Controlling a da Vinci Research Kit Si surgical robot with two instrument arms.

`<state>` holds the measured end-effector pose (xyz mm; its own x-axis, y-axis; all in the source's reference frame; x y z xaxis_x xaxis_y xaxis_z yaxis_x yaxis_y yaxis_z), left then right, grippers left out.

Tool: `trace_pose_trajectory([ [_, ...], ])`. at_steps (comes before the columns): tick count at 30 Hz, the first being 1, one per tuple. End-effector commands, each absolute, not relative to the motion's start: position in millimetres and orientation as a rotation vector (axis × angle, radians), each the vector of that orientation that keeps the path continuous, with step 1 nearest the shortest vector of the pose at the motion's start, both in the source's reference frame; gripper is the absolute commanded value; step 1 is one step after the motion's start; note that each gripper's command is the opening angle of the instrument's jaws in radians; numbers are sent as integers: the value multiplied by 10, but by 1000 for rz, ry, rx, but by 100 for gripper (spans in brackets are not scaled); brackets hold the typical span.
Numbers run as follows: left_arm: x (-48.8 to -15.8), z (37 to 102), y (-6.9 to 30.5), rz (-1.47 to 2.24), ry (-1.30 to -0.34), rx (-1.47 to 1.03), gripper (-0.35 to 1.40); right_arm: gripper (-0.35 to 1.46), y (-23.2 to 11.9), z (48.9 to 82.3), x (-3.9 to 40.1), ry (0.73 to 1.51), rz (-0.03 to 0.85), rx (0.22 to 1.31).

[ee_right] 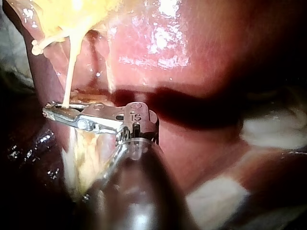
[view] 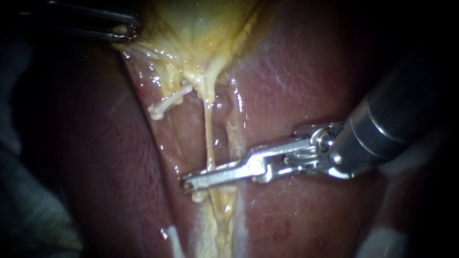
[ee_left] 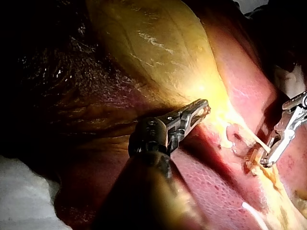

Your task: Going back first clip right tube

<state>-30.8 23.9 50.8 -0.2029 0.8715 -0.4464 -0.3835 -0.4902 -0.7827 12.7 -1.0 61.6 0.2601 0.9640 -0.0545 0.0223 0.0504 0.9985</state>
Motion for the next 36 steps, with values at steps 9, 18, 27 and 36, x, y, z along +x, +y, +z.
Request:
trace_pose_trajectory([
  [9, -308, 508, 239, 1819, -659, -1152, -35, 46, -6, 634, 131, 1157, 836, 1007],
  [18, -307, 508, 239, 1819, -660, -1152, -35, 50, -7, 630, 108, 1169, 585, 674],
  [27, -306, 509, 239, 1819, -656, -1151, -35, 50, -4, 606, 63, 1159, 339, 546],
  [36, -305, 511, 240, 1819, -653, -1151, -35, 50, 5, 558, 20, 1105, 229, 359],
])
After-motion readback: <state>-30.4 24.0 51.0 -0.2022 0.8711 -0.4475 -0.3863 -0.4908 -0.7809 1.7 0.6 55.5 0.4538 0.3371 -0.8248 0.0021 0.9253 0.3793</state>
